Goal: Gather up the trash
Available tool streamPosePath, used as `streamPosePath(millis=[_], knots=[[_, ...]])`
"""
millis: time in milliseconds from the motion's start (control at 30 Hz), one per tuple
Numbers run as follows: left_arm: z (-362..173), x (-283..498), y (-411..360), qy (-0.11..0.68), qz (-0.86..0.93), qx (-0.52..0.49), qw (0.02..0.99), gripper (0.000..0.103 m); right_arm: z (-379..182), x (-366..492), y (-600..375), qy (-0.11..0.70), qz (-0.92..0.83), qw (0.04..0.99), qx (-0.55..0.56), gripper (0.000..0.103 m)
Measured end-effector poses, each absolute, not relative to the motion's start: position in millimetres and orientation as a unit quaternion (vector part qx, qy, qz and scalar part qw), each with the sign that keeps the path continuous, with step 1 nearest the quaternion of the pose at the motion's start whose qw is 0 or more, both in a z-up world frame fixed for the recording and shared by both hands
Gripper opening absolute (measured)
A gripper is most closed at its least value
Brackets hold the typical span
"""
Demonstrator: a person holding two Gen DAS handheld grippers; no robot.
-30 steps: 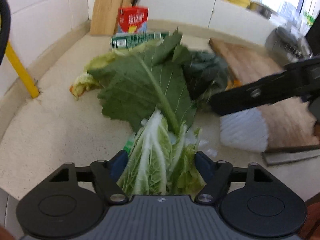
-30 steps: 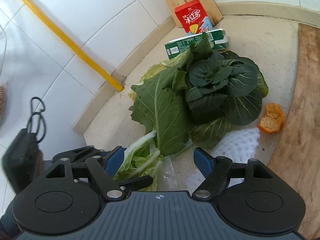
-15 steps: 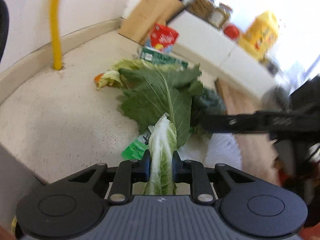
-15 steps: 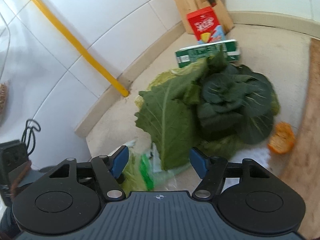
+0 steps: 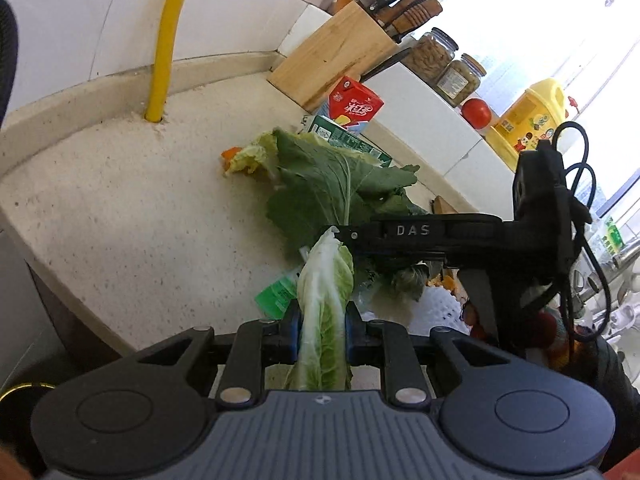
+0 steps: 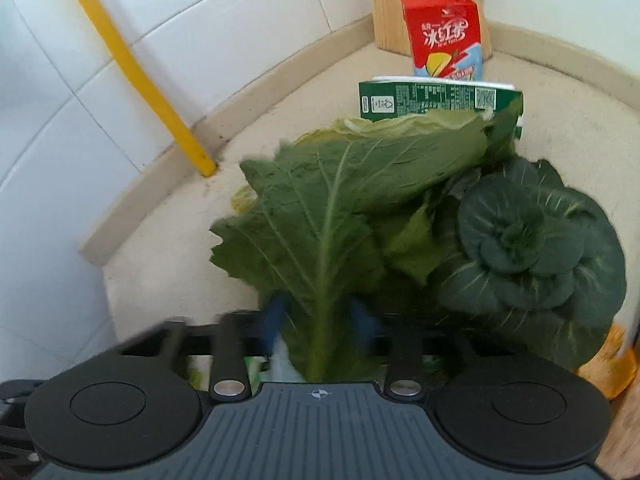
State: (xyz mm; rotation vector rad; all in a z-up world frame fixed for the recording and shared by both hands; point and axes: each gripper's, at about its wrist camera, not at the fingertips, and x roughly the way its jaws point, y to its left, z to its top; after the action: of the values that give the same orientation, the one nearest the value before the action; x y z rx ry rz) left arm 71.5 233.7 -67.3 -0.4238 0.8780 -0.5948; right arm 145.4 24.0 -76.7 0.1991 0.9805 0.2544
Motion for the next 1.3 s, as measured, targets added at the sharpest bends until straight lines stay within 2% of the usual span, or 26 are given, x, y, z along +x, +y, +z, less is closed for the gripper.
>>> streamPosePath(millis=[67,167,267,600,633,700,767,800,867,967,1000,1033,1100,1133,1167,1300], knots=[[-69,73,237,0.415,-0.284,-0.209,0.839,0.019,-78,148,18,0.477,0.128,0.863,0.105,0.024],[-69,75,242,0.410,-0.286,-0.218,0.838,0.019,-79,154,5,0.489,0.129,0.850,0.151,0.020],[-67,76,247,0.404,-0.290,-0.225,0.838,0.019,-68,148,-10,0.477,0.150,0.840,0.211,0.019],[-65,82,262,0.395,-0.297,-0.252,0.832,0.019,-37,133,-29,0.434,0.165,0.847,0.259,0.019],[-64,82,263,0.395,-0.296,-0.253,0.832,0.019,-37,132,-29,0.438,0.159,0.849,0.251,0.022],[-65,83,265,0.396,-0.292,-0.253,0.833,0.020,-40,135,-28,0.450,0.131,0.852,0.233,0.036],[-66,84,265,0.397,-0.292,-0.254,0.832,0.020,-44,138,-26,0.455,0.127,0.849,0.237,0.058],[-67,85,265,0.397,-0.292,-0.255,0.832,0.020,-44,142,-21,0.459,0.125,0.850,0.227,0.061],[-68,85,264,0.398,-0.296,-0.259,0.829,0.020,-46,149,-10,0.461,0.118,0.856,0.202,0.076],[-70,85,262,0.400,-0.302,-0.263,0.824,0.020,-56,165,14,0.485,0.084,0.860,0.137,0.082],[-70,84,262,0.400,-0.304,-0.264,0.823,0.020,-60,168,23,0.486,0.076,0.863,0.114,0.082],[-71,83,262,0.400,-0.306,-0.265,0.822,0.020,-62,169,29,0.484,0.072,0.866,0.097,0.076],[-72,81,263,0.400,-0.308,-0.268,0.821,0.020,-67,168,37,0.483,0.068,0.870,0.070,0.057],[-72,80,263,0.400,-0.308,-0.270,0.820,0.020,-69,167,36,0.490,0.077,0.865,0.074,0.043],[-73,79,264,0.400,-0.308,-0.273,0.819,0.020,-69,165,33,0.496,0.088,0.860,0.085,0.035],[-73,79,271,0.398,-0.306,-0.282,0.818,0.021,-61,159,13,0.499,0.107,0.849,0.138,0.022]])
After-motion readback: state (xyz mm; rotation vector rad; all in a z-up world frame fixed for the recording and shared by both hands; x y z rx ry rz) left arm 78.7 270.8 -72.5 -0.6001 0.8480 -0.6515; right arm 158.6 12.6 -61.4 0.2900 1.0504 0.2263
